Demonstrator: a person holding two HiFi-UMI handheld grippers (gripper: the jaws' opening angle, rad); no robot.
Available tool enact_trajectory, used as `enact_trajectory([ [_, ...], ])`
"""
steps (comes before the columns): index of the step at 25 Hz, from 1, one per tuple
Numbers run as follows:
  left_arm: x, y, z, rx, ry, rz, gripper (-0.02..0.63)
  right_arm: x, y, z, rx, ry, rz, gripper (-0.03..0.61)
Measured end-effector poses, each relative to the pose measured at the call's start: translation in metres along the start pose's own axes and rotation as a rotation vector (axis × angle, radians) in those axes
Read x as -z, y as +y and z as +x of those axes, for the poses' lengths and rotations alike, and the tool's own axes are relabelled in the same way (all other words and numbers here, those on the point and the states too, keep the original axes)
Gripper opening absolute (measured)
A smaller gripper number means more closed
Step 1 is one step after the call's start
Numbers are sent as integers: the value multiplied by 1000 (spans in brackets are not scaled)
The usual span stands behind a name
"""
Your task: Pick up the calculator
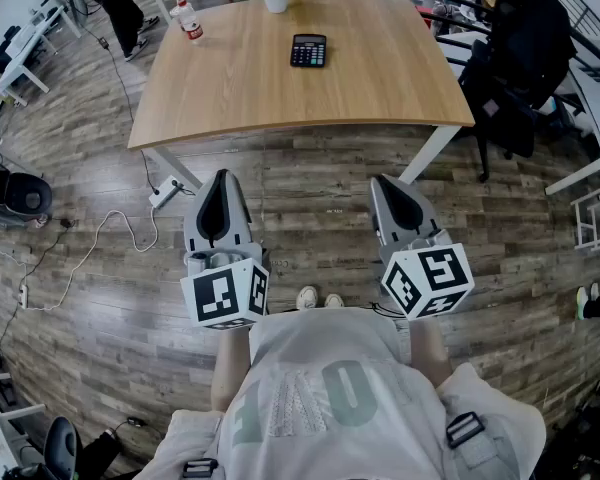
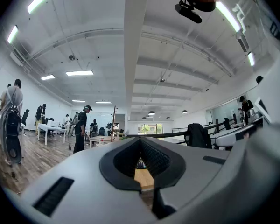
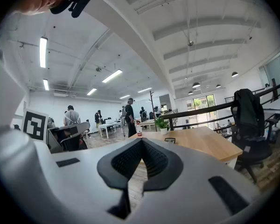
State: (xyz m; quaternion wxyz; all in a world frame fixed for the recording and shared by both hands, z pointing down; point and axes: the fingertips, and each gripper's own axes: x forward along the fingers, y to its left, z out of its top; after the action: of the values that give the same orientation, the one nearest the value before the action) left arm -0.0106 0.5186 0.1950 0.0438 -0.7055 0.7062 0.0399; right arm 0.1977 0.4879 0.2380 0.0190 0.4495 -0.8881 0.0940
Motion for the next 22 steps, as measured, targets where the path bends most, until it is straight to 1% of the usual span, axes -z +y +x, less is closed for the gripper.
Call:
enact_trajectory([
  [5, -1, -2, 7, 4, 4, -2, 9, -1, -4, 1, 5, 4, -1, 17],
  [10, -1, -11, 16, -2, 8, 20, 9, -1, -22, -5, 14, -2, 15, 17],
  [12, -1, -16, 19, -4, 10, 32, 9, -2, -28, -10, -1, -16, 23, 17],
  [15, 1, -22, 23, -10, 16, 53, 9, 0, -32, -16, -52, -37, 45, 18],
  [18, 8, -27, 22, -22, 27, 57, 9, 7, -38, -22, -88, -32, 70, 18],
  [22, 18, -28, 28, -40, 35, 29, 9, 13, -52, -19, -81, -16, 53, 18],
])
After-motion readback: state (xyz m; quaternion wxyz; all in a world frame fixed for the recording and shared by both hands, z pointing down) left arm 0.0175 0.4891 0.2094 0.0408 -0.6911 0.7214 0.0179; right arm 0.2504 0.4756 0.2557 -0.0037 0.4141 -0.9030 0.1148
